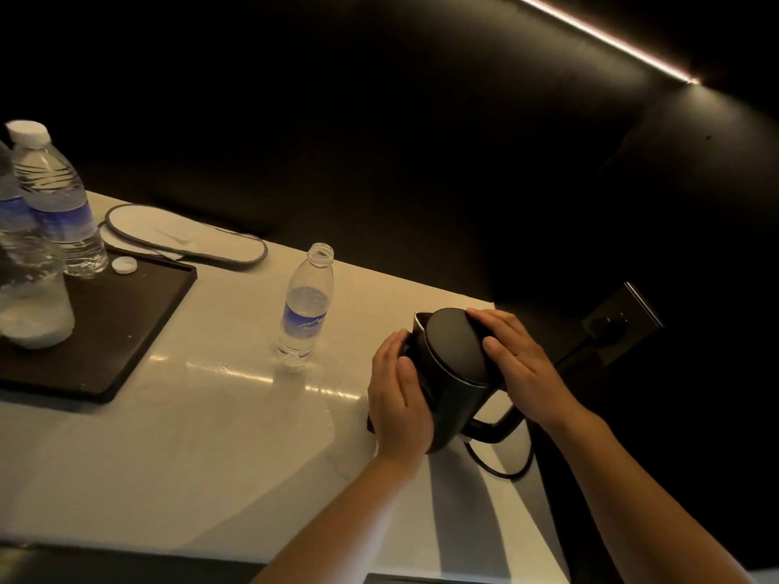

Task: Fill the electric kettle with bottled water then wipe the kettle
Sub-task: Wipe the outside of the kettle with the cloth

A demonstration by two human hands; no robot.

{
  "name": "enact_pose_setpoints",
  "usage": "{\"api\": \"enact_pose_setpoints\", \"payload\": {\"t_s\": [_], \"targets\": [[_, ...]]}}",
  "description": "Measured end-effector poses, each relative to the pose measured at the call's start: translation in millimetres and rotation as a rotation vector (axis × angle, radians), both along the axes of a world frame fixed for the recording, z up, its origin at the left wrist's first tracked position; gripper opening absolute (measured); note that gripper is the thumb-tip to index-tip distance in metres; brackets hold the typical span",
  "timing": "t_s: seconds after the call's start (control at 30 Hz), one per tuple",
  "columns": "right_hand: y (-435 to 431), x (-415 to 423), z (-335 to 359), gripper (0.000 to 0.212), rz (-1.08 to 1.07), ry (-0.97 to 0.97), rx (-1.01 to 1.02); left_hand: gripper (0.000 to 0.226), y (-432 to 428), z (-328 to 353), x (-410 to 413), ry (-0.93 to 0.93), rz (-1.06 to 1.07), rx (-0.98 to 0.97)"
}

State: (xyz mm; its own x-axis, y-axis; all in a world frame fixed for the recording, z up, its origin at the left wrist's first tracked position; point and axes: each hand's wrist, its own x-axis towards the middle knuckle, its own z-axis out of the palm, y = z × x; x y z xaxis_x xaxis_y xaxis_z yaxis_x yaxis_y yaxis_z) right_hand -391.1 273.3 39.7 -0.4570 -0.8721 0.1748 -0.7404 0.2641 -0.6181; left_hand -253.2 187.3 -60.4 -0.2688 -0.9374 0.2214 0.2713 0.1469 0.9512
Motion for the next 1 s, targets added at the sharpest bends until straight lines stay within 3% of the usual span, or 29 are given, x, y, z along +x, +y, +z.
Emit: {"api": "enact_pose_setpoints", "payload": {"t_s": [0.17,0.27,0.5,0.6,0.67,0.83,1.0], "targets": [[-1.4,-4.0,2.4,0.041,0.05,-0.012,-0.008,0.032,-33.4,-10.2,5.7,-0.013,-0.235,0.271],[-1.9,-4.5,6.2,0.042,0.046,-0.025,0.006,0.031,-34.6,1.9,6.6,-0.022,-0.272,0.344],[-5.0,-6.4,5.3,0.035,-0.05,0.031,0.042,0.047,27.9,20.9,-0.2,-0.066,0.01,-0.123],[-9.5,-8.3,7.0,0.038,-0.014,0.055,0.043,0.043,21.6,-3.4,2.6,-0.03,0.027,-0.102],[-10.4,-9.5,6.5,0.04,0.004,0.06,0.037,0.038,10.1,-18.4,3.6,-0.001,-0.009,0.018],[-9.1,-10.5,5.2,0.043,0.003,0.064,0.021,0.031,-45.9,-22.2,-0.7,-0.004,-0.361,0.32],[-11.6,-5.9,5.8,0.045,-0.02,0.129,0.02,0.045,-91.1,8.9,-13.2,-0.259,-0.759,0.409]]}}
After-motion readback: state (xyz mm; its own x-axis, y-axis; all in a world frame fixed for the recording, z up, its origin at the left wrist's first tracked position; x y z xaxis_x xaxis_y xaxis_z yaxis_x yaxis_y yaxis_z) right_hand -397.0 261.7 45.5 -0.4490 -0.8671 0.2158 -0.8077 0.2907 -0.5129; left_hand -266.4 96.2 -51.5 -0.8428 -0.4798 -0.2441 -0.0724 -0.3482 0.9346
